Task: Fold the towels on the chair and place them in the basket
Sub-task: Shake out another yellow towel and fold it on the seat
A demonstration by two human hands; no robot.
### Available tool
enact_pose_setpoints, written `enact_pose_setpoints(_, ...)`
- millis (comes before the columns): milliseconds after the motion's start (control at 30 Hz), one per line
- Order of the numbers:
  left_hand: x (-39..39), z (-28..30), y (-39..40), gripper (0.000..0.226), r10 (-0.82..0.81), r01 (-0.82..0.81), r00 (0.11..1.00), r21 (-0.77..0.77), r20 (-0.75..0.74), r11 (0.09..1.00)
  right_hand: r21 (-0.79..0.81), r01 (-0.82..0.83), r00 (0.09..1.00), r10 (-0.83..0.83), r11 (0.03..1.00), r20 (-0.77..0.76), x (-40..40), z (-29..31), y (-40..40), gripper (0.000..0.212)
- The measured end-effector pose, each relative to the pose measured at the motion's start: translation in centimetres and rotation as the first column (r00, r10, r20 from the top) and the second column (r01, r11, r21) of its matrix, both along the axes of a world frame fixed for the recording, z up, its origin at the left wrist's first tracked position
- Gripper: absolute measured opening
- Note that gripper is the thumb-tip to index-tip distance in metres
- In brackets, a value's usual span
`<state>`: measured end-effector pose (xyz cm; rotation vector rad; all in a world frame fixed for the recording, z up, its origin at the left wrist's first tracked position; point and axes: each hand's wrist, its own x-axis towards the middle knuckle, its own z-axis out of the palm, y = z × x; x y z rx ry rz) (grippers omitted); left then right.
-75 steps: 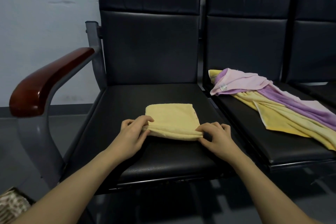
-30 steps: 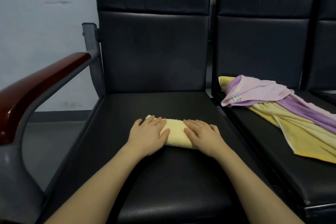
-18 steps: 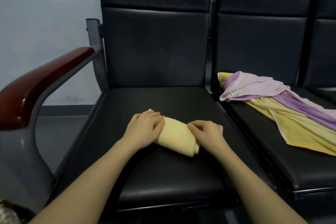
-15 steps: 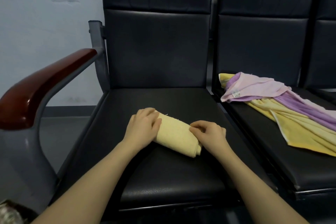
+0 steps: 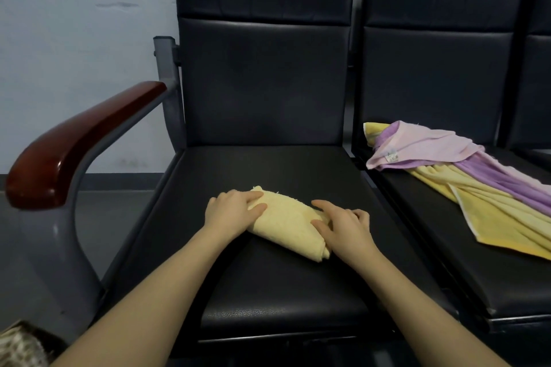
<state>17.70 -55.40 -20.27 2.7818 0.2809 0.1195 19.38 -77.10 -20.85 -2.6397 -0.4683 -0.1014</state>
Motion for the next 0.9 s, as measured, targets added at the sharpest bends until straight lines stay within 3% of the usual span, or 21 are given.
enact_pose_setpoints(200,-0.7,0.1,-0.7,0.041,0.0,0.003,0.999,-0.099,0.032,0.995,0.002,-0.131,0.99,0.131,0.991,-0.056,-0.2,0.0,0.2,0.048)
enact_pose_setpoints(500,-4.9,2.3,-1.0,0.033,0.011,0.055,0.944,-0.19,0.328,0.98,0.24,-0.255,0.962,0.272,0.937,-0.039,-2.4,-0.5,-0.2,0.032)
enact_pose_setpoints(667,-7.5,4.2,-1.2,0.031,0.06,0.044,0.897,-0.222,0.437,0.974,0.378,-0.321,0.945,0.32,0.868,0.067,-4.0,0.7,0.0,0.034)
enact_pose_setpoints(900,-11.3,9.0,1.6,0.03,0.115,-0.049,0.812,-0.13,0.573,0.99,0.5,-0.461,0.886,0.405,0.733,0.223,-5.7,5.5,3.5,0.033)
